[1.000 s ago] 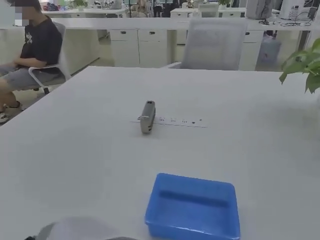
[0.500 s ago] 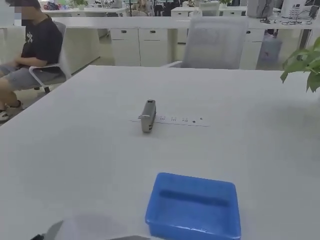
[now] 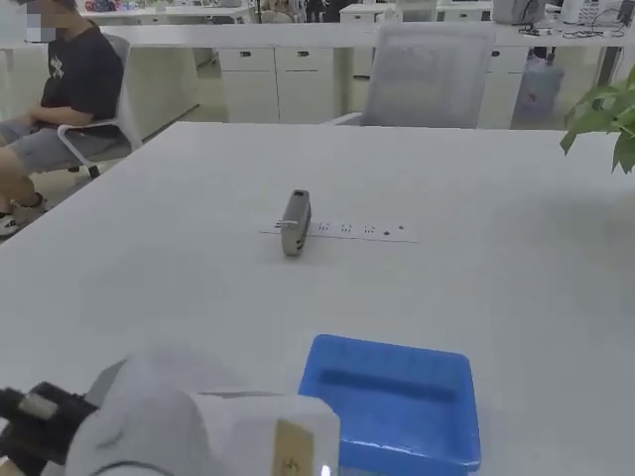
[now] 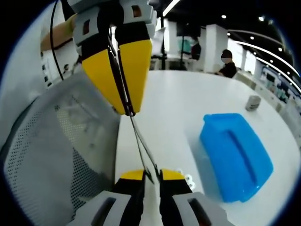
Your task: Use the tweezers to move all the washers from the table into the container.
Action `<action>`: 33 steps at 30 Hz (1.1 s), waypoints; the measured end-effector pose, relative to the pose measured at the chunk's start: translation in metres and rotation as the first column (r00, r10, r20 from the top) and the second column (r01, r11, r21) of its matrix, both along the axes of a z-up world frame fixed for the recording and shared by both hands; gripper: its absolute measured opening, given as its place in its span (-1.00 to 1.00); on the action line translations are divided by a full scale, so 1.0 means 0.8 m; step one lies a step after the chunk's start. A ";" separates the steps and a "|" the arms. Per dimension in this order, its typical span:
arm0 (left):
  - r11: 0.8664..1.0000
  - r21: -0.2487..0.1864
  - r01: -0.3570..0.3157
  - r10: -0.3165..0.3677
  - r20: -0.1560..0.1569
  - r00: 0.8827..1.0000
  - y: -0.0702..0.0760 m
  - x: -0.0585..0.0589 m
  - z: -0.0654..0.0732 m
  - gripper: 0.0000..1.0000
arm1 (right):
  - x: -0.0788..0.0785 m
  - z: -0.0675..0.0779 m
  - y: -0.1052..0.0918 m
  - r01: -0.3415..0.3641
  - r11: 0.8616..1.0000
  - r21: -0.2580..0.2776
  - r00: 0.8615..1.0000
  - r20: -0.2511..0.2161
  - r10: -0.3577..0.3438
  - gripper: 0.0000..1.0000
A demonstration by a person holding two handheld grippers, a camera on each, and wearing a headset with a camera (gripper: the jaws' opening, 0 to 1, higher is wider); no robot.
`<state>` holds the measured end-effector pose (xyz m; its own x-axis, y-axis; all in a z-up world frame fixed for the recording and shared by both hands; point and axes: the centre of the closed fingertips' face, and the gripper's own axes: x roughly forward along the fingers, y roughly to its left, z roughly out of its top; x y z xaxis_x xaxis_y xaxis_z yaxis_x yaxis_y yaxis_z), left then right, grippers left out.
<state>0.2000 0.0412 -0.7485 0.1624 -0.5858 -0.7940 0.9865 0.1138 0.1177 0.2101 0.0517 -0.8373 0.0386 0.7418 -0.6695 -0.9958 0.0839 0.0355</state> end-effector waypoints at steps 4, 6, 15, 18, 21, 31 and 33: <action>1.000 0.007 -0.005 0.005 -0.001 1.000 0.001 0.006 0.001 -1.00 | 0.005 0.001 0.004 0.010 1.000 0.012 1.000 -0.002 -0.010 -0.85; 1.000 0.017 0.001 -0.001 0.001 1.000 0.002 0.008 0.001 -1.00 | 0.007 0.001 0.006 0.016 1.000 0.020 1.000 -0.012 -0.015 -0.85; 0.999 0.037 0.018 -0.018 -0.008 1.000 -0.001 0.015 -0.005 -1.00 | 0.012 -0.006 0.007 0.033 0.999 0.024 0.998 -0.050 -0.032 -0.84; 1.000 0.026 0.011 -0.010 -0.022 1.000 -0.003 0.018 -0.005 -1.00 | 0.013 -0.005 0.006 0.049 0.998 0.035 0.996 -0.071 -0.046 -0.84; 1.000 0.021 -0.004 0.005 -0.044 0.999 -0.003 0.022 -0.004 -1.00 | 0.013 0.004 0.009 0.072 0.995 0.071 0.991 -0.119 -0.064 -0.79; 0.999 0.006 -0.043 0.044 -0.106 0.993 -0.004 0.028 -0.006 -1.00 | 0.017 0.037 0.015 0.047 0.995 0.090 0.992 -0.123 -0.036 -0.80; 0.999 0.005 -0.046 0.047 -0.109 0.993 -0.004 0.029 -0.007 -1.00 | 0.016 0.033 0.015 0.029 0.998 0.064 0.993 -0.114 -0.022 -0.85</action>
<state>0.2229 0.0382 -0.7539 0.1019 -0.5776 -0.8099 0.9871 0.1596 0.0104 0.2231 0.0634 -0.8110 -0.0149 0.7840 -0.6206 -0.9827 0.1032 0.1540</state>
